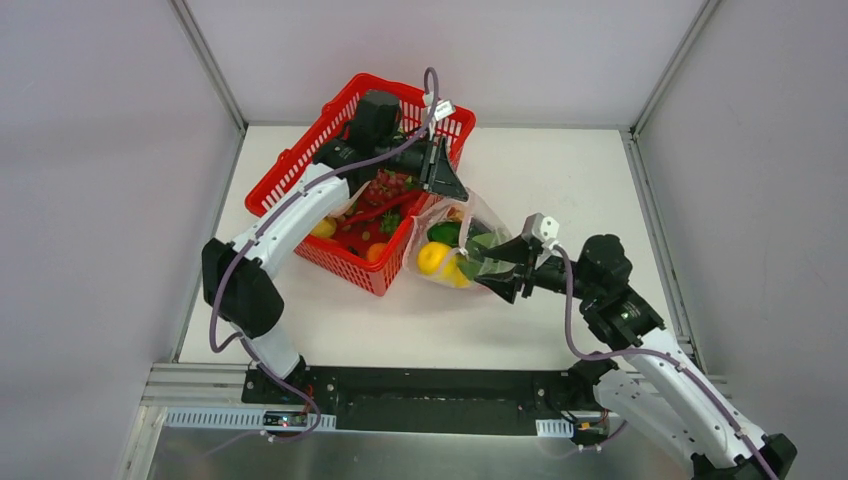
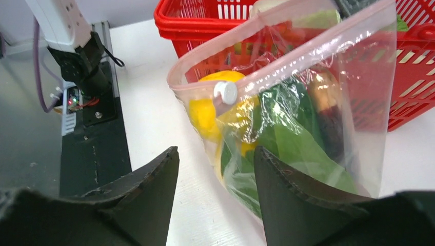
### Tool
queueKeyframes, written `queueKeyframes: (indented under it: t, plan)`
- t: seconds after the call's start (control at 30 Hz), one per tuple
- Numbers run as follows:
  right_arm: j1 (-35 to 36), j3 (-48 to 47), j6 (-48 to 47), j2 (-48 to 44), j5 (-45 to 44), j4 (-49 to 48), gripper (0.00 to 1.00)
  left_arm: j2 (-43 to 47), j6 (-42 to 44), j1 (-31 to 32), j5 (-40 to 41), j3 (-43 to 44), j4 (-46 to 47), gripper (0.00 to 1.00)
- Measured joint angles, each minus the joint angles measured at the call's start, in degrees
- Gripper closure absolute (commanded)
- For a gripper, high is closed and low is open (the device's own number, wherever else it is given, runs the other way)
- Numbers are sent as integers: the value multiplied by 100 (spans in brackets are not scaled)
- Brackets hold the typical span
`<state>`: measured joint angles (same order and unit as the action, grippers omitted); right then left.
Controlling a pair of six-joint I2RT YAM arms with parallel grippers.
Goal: Place the food in the zip-top bag and seal the zipper
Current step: Adjust the zipper food storage bag at the center of the board.
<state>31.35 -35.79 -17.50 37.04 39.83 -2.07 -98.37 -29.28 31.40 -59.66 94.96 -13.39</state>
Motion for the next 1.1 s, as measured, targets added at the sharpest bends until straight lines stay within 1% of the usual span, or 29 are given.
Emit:
queueKeyframes:
  t: [0.1, 0.2, 0.37, 0.47, 0.63, 0.77, 0.9, 1.0, 1.1]
  plan:
    - [363, -33, -352, 140, -520, 203, 42, 289, 391, 2, 411, -31, -518, 100]
    - [599, -28, -640, 275, -1095, 234, 42, 455, 581, 4, 682, -111, -750, 100]
    - [909, -28, -1019, 474, -1722, 87, 41, 496, 619, 2, 1001, -184, -933, 100]
    - [1318, -31, -1290, 525, -2068, 79, 38, 509, 614, 4, 1189, -201, -999, 100]
    - [1899, -33, -1700, 533, -2522, 26, 36, 566, 522, 15, 1421, -201, -990, 100]
    - [2385, -22, -2046, 649, -3161, -243, 36, 588, 420, 72, 1637, -201, -992, 100]
    - [2787, 57, -2398, 870, -3827, -835, 35, 595, 354, 131, 1700, -199, -990, 100]
    - [2944, 138, -2612, 1071, -4203, -1215, 40, 601, 317, 173, 1755, -197, -990, 100]
    - [2977, 144, -2774, 1285, -4511, -1403, 51, 614, 310, 203, 1808, -195, -990, 100]
